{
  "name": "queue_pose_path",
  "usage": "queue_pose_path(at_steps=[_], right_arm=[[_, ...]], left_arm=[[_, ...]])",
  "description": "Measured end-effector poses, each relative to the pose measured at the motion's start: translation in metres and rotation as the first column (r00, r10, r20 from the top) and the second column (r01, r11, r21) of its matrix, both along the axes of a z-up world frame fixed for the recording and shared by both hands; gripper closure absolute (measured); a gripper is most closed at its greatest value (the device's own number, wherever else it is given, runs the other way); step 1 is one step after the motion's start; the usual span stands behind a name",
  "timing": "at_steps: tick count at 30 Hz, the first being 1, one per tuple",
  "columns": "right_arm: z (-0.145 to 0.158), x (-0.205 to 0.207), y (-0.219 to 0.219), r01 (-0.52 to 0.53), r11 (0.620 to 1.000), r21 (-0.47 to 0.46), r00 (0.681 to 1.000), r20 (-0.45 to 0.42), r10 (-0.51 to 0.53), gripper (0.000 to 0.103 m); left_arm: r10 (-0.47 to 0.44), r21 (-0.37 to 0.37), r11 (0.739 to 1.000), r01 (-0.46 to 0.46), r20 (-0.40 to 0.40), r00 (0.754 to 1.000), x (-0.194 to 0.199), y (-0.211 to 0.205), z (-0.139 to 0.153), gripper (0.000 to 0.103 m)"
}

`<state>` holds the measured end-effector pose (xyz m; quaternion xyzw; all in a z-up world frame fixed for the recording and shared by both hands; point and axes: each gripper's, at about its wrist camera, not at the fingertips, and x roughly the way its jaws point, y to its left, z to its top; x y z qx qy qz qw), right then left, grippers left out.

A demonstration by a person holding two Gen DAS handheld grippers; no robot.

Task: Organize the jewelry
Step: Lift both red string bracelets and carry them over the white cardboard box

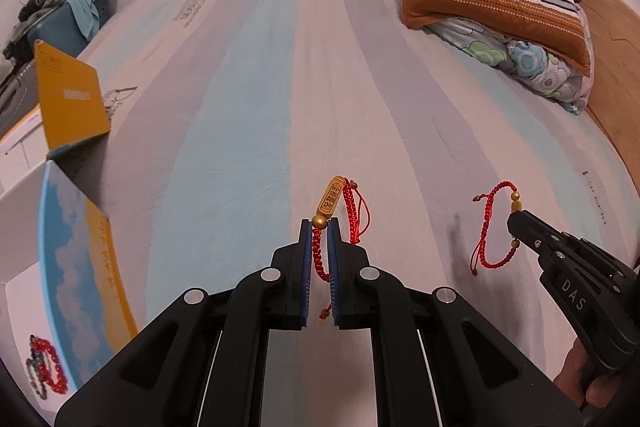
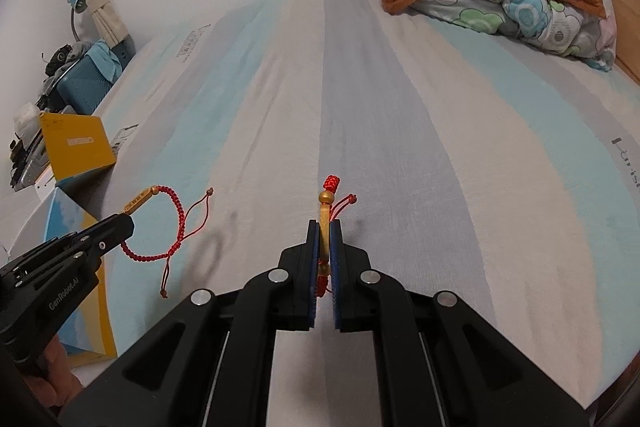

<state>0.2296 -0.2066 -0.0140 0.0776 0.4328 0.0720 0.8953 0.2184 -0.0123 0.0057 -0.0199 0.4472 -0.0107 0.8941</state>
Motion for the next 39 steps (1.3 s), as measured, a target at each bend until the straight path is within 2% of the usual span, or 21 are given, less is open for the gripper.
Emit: queue_pose_path(at_steps=[25, 39], right_arm=[[0.06, -0.067, 0.03, -0.041, 0.999, -0.023, 0.997, 0.072, 0.042, 0.098], [0.086, -0.09, 0.091, -0.133, 0.991, -0.018, 0.982, 0.131, 0.134, 0.098]], left_arm=[[0.041, 0.025, 0.999, -0.043, 0.073, 0.996, -0.079, 0.027, 0.056, 0.096], [0.116, -0.005, 0.993, -0.116, 0.136, 0.984, -0.123, 0.074, 0.091, 0.096]])
